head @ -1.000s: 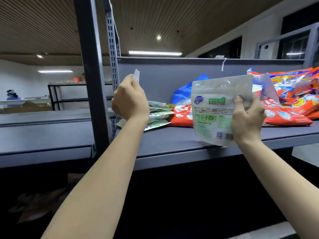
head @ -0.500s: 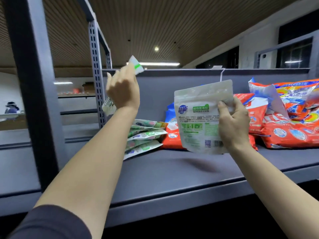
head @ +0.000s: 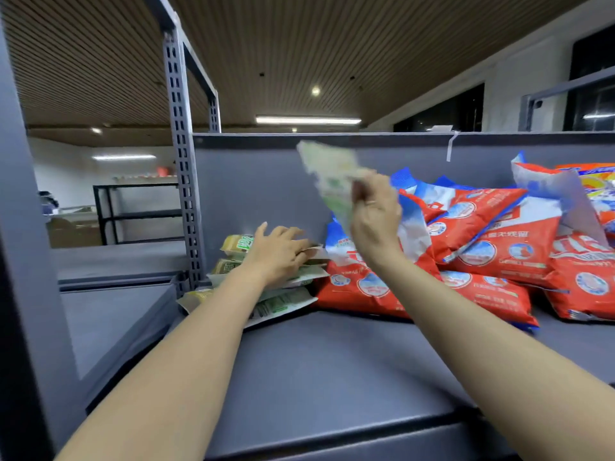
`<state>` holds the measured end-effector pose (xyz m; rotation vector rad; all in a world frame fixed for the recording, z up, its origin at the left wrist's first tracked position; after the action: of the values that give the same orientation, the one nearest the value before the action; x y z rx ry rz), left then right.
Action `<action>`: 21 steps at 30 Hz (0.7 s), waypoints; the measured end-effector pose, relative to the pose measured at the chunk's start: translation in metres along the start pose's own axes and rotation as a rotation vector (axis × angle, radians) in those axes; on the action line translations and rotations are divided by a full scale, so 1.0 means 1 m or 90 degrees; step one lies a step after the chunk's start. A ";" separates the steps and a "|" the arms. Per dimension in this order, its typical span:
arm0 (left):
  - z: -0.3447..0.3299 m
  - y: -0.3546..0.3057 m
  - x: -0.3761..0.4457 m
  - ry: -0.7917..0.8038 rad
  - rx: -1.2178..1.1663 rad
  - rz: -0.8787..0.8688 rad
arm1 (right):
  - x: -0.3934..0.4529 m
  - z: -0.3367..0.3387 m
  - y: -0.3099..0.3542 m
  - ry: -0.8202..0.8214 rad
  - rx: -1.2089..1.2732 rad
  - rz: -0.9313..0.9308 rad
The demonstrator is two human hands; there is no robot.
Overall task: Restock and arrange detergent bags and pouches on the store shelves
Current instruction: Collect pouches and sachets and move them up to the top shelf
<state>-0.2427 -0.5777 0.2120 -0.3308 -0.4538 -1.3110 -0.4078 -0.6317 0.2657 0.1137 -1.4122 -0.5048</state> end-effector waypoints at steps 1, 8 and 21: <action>-0.003 0.002 -0.002 -0.007 0.026 0.022 | -0.004 -0.023 -0.004 0.147 -0.109 0.005; 0.012 0.027 -0.020 -0.109 0.001 0.243 | -0.038 -0.067 -0.026 0.561 -0.195 -0.071; 0.052 -0.011 -0.084 -0.148 -0.115 0.320 | -0.064 -0.011 -0.013 0.480 -0.124 -0.033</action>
<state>-0.2766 -0.4846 0.2150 -0.7061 -0.4129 -0.8252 -0.4052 -0.6197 0.2010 0.1618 -0.6216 -0.5618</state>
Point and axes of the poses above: each hand's wrist, its own x-axis towards the middle knuckle, its own z-axis out of the back of the hand, y = z × x, the point moved 5 cm from there along x, towards the middle knuckle, and after that the axes turned 12 degrees about -x, right-handed, at the moved point
